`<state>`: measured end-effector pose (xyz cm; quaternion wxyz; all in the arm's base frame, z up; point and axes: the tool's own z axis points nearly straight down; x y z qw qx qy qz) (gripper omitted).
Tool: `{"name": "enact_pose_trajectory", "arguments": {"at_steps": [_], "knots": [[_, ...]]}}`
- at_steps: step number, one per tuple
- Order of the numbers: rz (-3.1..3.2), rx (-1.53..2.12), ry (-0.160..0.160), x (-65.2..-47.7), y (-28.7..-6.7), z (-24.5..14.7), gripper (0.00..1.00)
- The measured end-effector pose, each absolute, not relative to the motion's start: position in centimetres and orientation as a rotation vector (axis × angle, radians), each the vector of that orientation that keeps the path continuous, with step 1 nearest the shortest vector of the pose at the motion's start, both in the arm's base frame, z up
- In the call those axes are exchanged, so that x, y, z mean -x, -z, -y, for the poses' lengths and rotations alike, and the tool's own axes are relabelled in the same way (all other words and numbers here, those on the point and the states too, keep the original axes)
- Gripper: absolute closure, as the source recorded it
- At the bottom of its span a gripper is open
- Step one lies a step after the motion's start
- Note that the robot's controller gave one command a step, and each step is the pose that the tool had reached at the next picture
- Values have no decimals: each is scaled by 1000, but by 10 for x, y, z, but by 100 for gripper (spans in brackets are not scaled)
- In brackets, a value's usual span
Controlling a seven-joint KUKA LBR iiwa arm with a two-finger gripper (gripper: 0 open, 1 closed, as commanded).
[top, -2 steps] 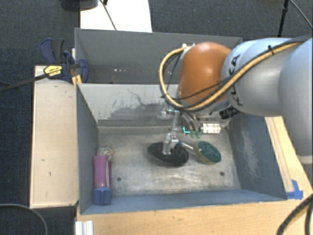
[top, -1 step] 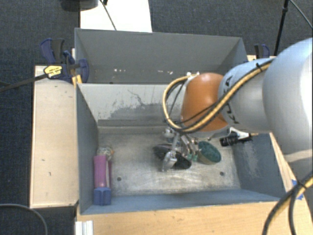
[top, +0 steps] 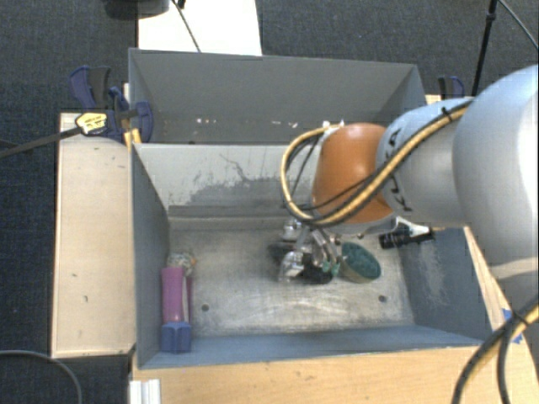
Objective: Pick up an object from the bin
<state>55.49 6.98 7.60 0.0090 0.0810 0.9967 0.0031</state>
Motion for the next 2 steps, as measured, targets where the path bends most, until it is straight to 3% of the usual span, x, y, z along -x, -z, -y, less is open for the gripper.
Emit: {"name": "enact_pose_trajectory", "arguments": {"at_steps": [1,2], "knots": [[-3123,247,0,-584,-187,-52,100],[-3126,222,0,-584,-228,-37,100]]}}
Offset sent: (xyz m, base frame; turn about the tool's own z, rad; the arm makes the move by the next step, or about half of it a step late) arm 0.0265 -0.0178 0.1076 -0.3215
